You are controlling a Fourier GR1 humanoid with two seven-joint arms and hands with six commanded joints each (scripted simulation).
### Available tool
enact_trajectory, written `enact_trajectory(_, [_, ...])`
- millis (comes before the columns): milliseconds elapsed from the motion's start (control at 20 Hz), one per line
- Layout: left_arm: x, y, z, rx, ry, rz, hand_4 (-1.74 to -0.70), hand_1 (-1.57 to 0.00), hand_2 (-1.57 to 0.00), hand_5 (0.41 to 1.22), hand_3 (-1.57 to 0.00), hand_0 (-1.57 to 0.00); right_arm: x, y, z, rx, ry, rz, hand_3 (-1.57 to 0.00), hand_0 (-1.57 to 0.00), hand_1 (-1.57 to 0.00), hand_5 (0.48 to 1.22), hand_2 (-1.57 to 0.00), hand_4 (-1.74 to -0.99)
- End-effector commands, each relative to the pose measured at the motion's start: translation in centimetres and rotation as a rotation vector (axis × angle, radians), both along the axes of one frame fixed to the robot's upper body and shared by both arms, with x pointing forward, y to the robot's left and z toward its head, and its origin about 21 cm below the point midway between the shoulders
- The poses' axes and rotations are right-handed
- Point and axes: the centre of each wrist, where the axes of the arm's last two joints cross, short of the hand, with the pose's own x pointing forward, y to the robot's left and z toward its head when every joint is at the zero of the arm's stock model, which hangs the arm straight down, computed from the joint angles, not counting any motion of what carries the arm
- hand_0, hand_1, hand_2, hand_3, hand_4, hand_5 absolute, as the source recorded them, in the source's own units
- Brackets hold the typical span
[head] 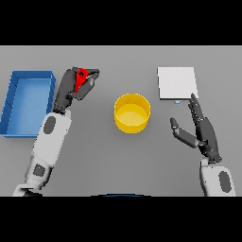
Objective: Pick up the red beaker and tilt it to pour out 1 green nut into yellow bowl. Pick up the yellow bowl and place it on the metallic measuring scale.
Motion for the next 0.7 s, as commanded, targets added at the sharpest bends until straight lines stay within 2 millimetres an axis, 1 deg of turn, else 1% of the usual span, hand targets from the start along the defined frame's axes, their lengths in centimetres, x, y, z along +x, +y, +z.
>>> enact_trajectory(0, [0.0,-0.2,0.5,0.039,0.002,-0.006,-1.62,-1.57,-1.56,1.174,-1.56,-1.57,0.0,-0.1,0.2,0.002,-0.006,0.001,0.00,0.00,0.00,0.664,0.00,-1.277])
enact_trajectory(100, [-0.1,-0.7,1.0,0.089,0.006,-0.017,-1.62,-1.57,-1.56,1.165,-1.56,-1.57,0.2,0.1,-0.1,-0.012,0.012,0.001,0.00,0.00,0.00,0.672,0.00,-1.277])
enact_trajectory(150, [-0.1,-0.9,1.2,0.106,0.006,-0.022,-1.62,-1.57,-1.56,1.158,-1.56,-1.57,0.2,0.1,0.2,0.000,0.007,0.001,0.00,0.00,0.00,0.675,0.00,-1.277])
enact_trajectory(250, [-0.3,-0.9,1.3,0.131,0.004,-0.033,-1.62,-1.57,-1.56,1.140,-1.56,-1.57,-0.3,0.2,0.1,-0.009,0.001,-0.003,0.00,0.00,0.00,0.679,0.00,-1.277])
enact_trajectory(300, [-0.2,-1.2,1.9,0.173,0.002,-0.042,-1.64,-1.57,-1.57,1.131,-1.56,-1.57,-0.2,0.0,0.1,-0.008,0.012,-0.009,0.00,0.00,0.00,0.683,0.00,-1.274])
enact_trajectory(350, [-0.1,-1.6,2.3,0.231,-0.010,-0.059,-1.66,-1.57,-1.57,1.126,-1.56,-1.57,0.2,0.1,0.2,0.001,0.016,-0.014,0.00,0.00,0.00,0.686,0.00,-1.273])
enact_trajectory(400, [-0.1,-2.4,2.8,0.300,-0.012,-0.078,-1.68,-1.57,-1.57,1.123,-1.57,-1.57,-0.1,0.4,0.0,0.009,0.010,-0.004,0.00,0.00,0.00,0.688,0.00,-1.277])
enact_trajectory(550, [0.5,-3.3,4.4,0.538,-0.059,-0.130,-1.71,-1.57,-1.57,1.133,-1.57,-1.57,-0.1,0.4,-0.2,0.004,0.019,-0.015,0.00,0.00,0.00,0.689,0.00,-1.276])
enact_trajectory(650, [1.0,-3.7,5.2,0.697,-0.061,-0.160,-1.72,-1.57,-1.57,1.145,-1.57,-1.57,-0.1,0.4,0.1,-0.003,0.009,-0.010,0.00,0.00,0.00,0.692,0.00,-1.284])
